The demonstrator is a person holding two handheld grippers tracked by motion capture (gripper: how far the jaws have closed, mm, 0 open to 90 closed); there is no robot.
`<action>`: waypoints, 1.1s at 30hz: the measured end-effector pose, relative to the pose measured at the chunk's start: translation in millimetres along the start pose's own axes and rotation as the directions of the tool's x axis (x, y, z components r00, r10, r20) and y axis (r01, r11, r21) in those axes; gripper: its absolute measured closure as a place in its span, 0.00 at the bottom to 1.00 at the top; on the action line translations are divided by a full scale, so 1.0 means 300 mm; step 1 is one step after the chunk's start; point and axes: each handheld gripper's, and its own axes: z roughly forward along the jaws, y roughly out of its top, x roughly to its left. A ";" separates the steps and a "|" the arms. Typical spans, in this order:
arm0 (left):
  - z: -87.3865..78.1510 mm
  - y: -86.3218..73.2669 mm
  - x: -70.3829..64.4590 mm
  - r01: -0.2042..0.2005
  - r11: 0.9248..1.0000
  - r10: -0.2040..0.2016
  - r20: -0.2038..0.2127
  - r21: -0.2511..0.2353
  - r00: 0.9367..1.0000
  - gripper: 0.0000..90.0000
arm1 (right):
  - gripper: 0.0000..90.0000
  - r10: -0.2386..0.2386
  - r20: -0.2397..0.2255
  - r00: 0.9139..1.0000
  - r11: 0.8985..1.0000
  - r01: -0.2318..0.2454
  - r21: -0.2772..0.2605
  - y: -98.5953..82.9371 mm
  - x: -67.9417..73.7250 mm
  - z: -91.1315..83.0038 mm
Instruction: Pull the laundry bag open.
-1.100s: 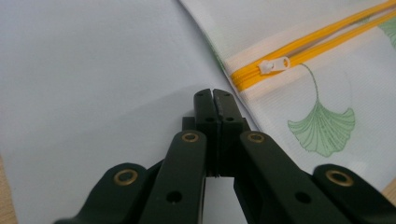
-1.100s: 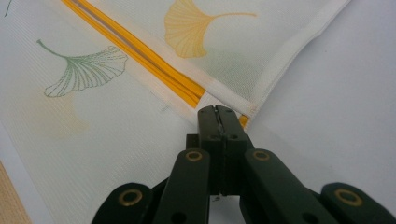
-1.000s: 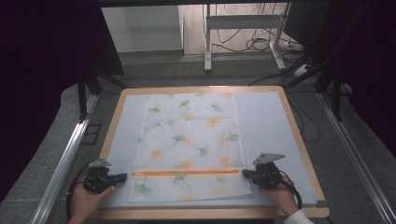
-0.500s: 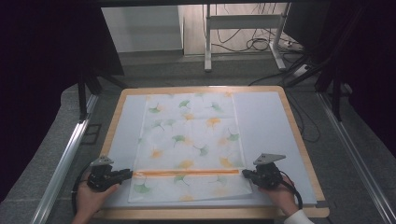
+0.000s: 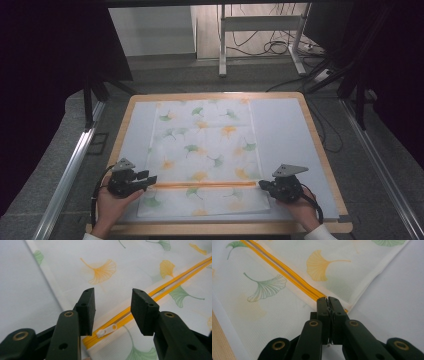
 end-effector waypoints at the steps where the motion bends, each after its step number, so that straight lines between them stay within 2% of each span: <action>1: 0.004 0.004 -0.005 -0.007 1.000 0.007 -0.004 0.000 1.000 0.61 | 0.96 0.001 -0.001 1.000 1.000 -0.001 -0.003 0.001 0.000 -0.002; 8: 0.025 0.025 -0.037 -0.037 0.999 0.037 -0.019 -0.015 0.999 0.56 | 0.92 0.001 -0.016 1.000 1.000 -0.001 -0.025 0.015 -0.008 0.000; 12: 0.037 0.017 -0.052 -0.055 0.998 0.055 -0.034 -0.008 0.998 0.54 | 0.84 -0.001 -0.021 1.000 0.999 0.000 -0.035 0.022 -0.008 0.001; 14: 0.045 0.010 -0.056 -0.068 0.998 0.068 -0.042 0.001 0.997 0.54 | 0.75 0.000 -0.017 1.000 0.999 -0.001 -0.046 0.025 -0.008 -0.001; 15: 0.048 0.007 -0.058 -0.069 0.998 0.069 -0.045 0.007 0.997 0.53 | 0.70 0.016 -0.007 1.000 0.998 -0.016 -0.056 0.027 -0.011 -0.006; 20: 0.051 0.000 -0.066 -0.078 0.997 0.077 -0.049 0.000 0.996 0.53 | 0.65 0.032 0.000 0.999 0.996 -0.032 -0.081 0.022 -0.027 -0.026; 25: 0.045 -0.009 -0.071 -0.094 0.996 0.093 -0.061 -0.007 0.994 0.53 | 0.60 0.059 0.025 0.998 0.992 -0.056 -0.112 0.010 -0.067 -0.059; 27: 0.044 -0.015 -0.070 -0.109 0.994 0.108 -0.069 -0.003 0.992 0.53 | 0.57 0.095 0.050 0.994 0.988 -0.088 -0.124 -0.004 -0.100 -0.072; 28: 0.044 -0.015 -0.070 -0.109 0.994 0.108 -0.069 -0.003 0.992 0.53 | 0.57 0.095 0.050 0.994 0.988 -0.088 -0.124 -0.004 -0.100 -0.072; 31: 0.033 -0.019 -0.062 -0.105 0.994 0.104 -0.077 -0.015 0.992 0.52 | 0.55 0.134 0.082 0.988 0.983 -0.123 -0.133 -0.021 -0.132 -0.085; 33: 0.027 -0.022 -0.055 -0.096 0.995 0.094 -0.082 -0.020 0.992 0.52 | 0.55 0.138 0.089 0.986 0.983 -0.126 -0.136 -0.025 -0.137 -0.086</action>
